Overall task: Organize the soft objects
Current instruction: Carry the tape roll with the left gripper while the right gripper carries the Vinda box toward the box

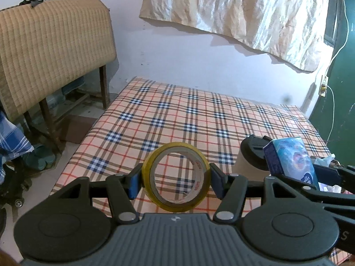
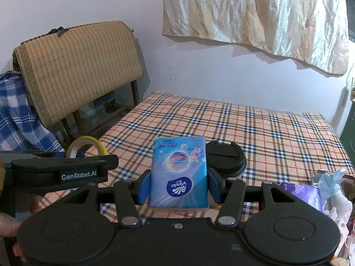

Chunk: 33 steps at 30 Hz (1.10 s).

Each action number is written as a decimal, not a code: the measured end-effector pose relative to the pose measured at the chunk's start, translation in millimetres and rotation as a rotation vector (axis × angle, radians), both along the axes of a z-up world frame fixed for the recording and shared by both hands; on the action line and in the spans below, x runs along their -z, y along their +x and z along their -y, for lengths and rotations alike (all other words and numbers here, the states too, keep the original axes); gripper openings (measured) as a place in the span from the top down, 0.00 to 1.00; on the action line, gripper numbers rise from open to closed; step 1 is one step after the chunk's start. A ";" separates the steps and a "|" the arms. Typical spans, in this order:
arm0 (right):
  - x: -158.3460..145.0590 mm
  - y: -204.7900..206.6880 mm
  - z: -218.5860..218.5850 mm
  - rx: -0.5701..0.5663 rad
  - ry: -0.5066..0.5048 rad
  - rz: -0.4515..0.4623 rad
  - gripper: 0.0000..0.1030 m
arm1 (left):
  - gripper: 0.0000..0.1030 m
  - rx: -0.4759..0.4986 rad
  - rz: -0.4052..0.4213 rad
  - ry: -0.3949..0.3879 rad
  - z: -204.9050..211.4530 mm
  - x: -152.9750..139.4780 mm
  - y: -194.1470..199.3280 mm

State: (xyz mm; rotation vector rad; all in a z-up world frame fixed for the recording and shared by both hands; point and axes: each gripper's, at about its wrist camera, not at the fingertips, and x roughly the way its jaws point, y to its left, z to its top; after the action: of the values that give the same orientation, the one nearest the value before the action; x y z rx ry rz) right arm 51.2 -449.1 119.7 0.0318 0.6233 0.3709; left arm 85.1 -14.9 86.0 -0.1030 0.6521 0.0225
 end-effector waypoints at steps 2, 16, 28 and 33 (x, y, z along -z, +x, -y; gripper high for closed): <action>-0.6 0.4 2.9 0.004 0.001 0.002 0.38 | 0.40 0.005 0.003 0.003 2.7 -0.8 -0.2; -5.7 0.1 18.6 0.027 0.004 0.015 0.38 | 0.40 0.035 0.003 0.000 20.3 -4.1 1.4; -6.8 2.3 35.5 0.051 0.007 0.017 0.38 | 0.40 0.064 0.005 -0.002 34.4 -6.3 5.6; -5.8 2.0 43.2 0.062 0.012 0.014 0.38 | 0.40 0.078 0.005 -0.001 42.1 -5.9 7.1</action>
State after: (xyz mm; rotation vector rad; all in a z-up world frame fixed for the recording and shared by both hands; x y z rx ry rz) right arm 53.2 -492.2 125.5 0.0597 0.6047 0.3143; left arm 92.3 -57.0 91.9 -0.0785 0.6511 -0.0531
